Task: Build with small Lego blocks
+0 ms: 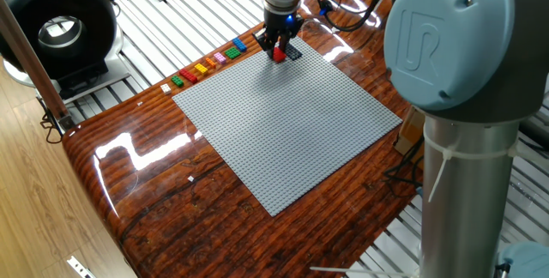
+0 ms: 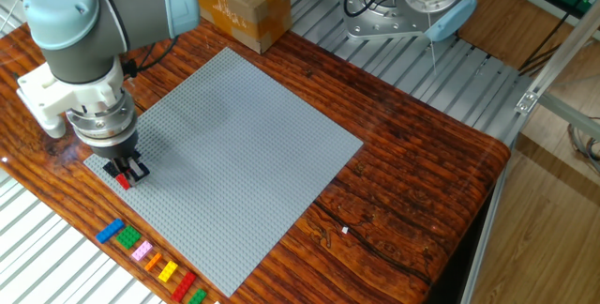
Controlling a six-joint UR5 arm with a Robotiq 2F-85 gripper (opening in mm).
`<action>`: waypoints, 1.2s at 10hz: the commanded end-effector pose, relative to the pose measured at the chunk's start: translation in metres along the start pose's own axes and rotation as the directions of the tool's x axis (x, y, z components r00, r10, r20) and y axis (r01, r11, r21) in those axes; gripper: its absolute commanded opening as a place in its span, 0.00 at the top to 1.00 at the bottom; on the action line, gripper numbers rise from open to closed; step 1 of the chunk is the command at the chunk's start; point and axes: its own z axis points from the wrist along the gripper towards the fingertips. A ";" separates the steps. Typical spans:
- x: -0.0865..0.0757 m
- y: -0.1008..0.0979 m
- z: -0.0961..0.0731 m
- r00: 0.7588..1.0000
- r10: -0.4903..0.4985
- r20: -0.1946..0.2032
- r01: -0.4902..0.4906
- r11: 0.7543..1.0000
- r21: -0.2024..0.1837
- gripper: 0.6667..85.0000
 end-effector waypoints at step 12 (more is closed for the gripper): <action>0.005 0.004 0.000 0.996 -0.087 -0.011 0.086 0.994 -0.068 0.63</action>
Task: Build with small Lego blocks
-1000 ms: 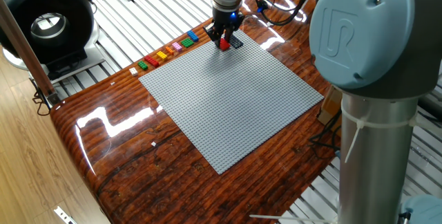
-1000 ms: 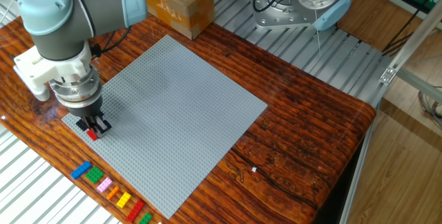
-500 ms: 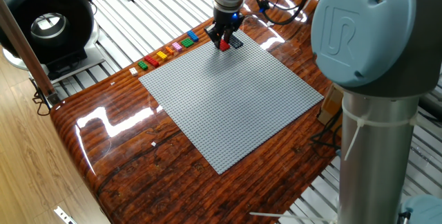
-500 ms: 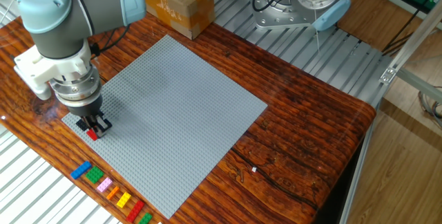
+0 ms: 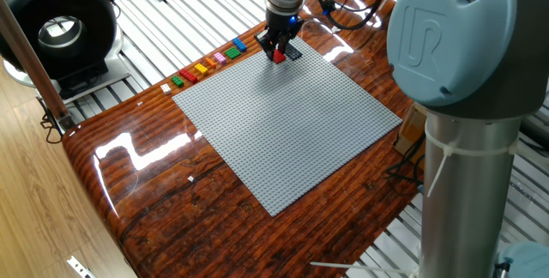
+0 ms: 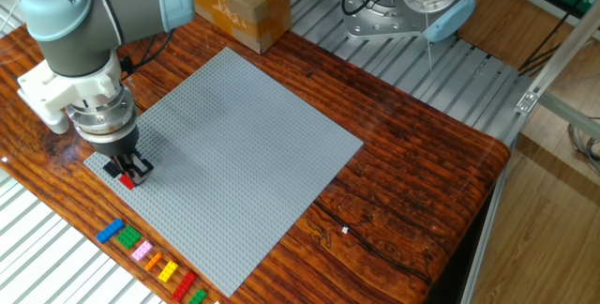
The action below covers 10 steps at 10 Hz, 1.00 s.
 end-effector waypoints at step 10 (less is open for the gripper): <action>-0.001 0.000 0.000 0.999 -0.036 0.004 0.036 0.999 -0.010 0.52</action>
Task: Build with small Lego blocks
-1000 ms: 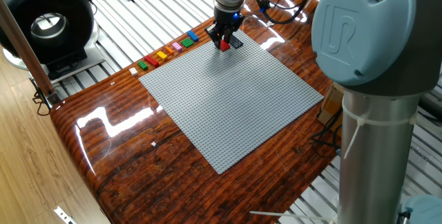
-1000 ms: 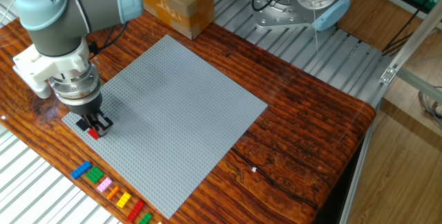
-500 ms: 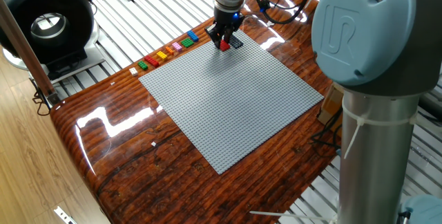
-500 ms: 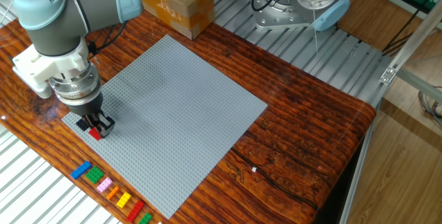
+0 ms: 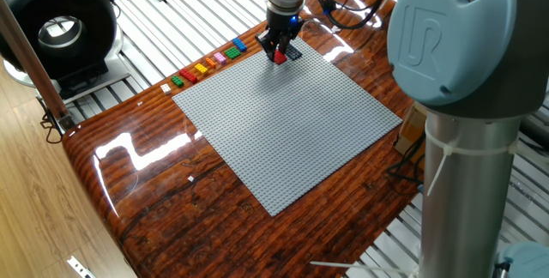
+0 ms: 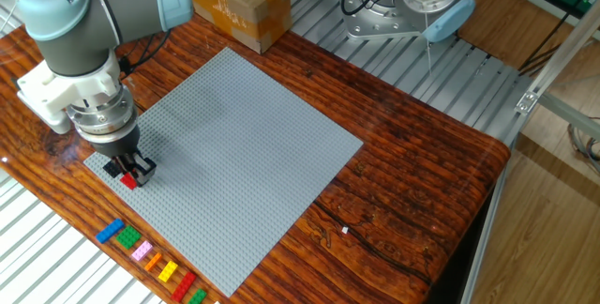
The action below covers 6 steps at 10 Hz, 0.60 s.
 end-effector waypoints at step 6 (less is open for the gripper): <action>-0.005 -0.003 -0.001 1.000 0.018 0.017 -0.018 1.000 0.002 0.53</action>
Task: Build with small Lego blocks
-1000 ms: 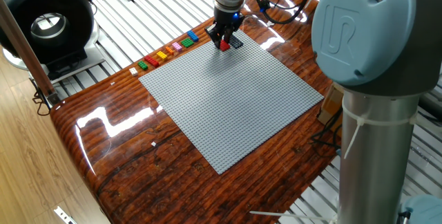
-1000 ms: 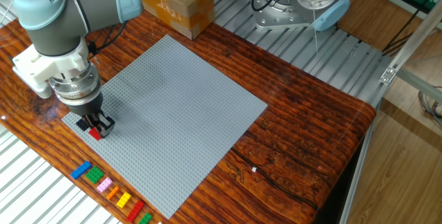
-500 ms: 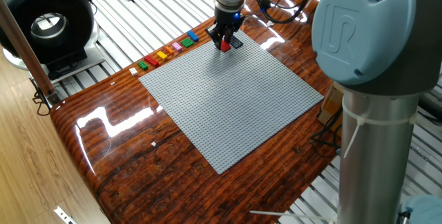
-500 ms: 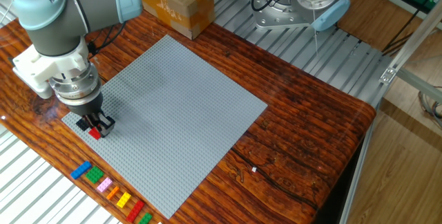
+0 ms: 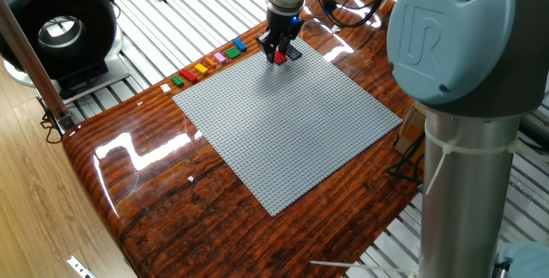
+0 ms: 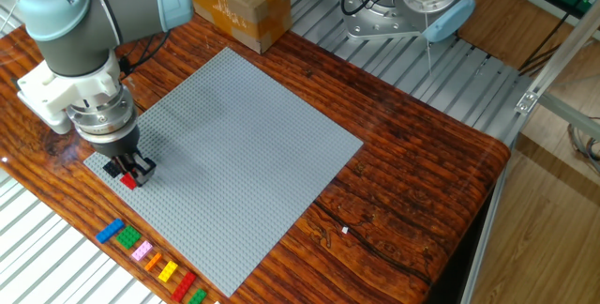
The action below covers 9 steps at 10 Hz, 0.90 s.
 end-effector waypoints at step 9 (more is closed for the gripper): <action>-0.007 -0.001 -0.002 0.998 0.053 0.021 -0.053 0.999 0.005 0.46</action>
